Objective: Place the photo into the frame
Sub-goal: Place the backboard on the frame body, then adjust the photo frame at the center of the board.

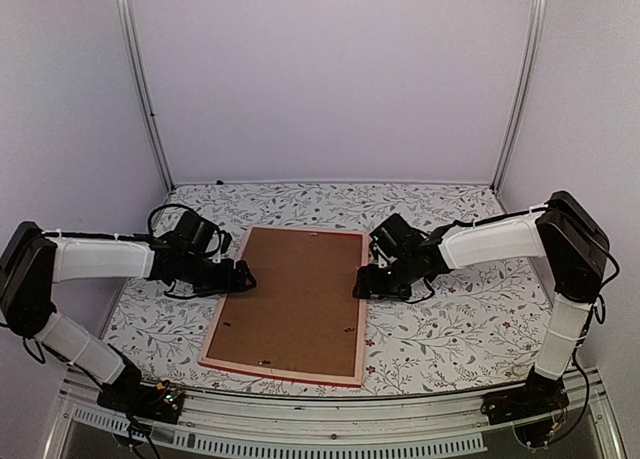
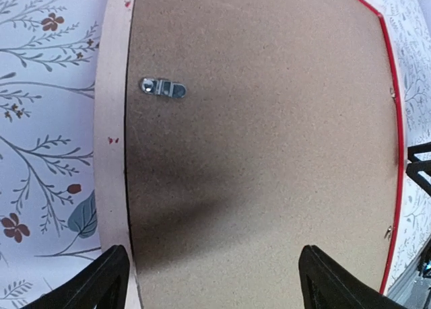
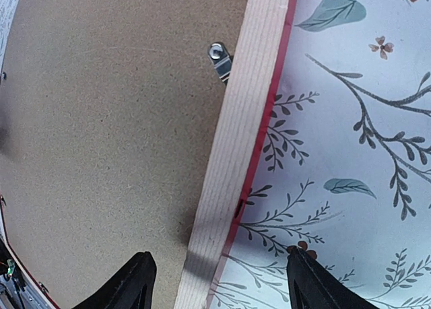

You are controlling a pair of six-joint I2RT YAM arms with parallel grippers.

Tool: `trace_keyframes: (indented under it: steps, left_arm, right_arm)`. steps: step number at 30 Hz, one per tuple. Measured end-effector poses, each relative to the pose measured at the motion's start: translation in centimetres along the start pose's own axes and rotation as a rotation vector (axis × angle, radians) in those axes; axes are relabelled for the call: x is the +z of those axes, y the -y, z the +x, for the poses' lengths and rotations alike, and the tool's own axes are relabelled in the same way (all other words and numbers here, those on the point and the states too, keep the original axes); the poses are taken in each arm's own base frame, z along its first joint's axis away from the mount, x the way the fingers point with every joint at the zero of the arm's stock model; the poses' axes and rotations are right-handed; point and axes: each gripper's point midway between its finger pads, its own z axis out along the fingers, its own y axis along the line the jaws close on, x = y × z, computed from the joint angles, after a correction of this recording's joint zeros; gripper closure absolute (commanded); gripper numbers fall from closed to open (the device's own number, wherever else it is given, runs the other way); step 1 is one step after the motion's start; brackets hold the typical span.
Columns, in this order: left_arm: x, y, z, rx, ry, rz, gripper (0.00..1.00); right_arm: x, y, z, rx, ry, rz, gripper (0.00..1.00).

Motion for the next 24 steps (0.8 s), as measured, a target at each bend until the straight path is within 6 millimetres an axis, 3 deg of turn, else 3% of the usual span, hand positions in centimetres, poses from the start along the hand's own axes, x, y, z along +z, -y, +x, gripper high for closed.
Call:
trace_keyframes:
  steps: [11, 20, 24]
  left_arm:
    - [-1.5, -0.9, -1.7, 0.030, 0.069, -0.083, 0.08]
    - [1.6, -2.7, -0.6, 0.020, -0.013, -0.116, 0.08]
    - [2.1, -2.5, -0.6, 0.006, -0.027, -0.078, 0.12]
  right_arm:
    - [0.0, 0.0, 0.0, -0.002, 0.000, -0.001, 0.29]
    - [0.0, 0.0, 0.0, -0.002, -0.001, -0.003, 0.29]
    - [0.0, -0.1, 0.1, -0.001, -0.004, -0.007, 0.29]
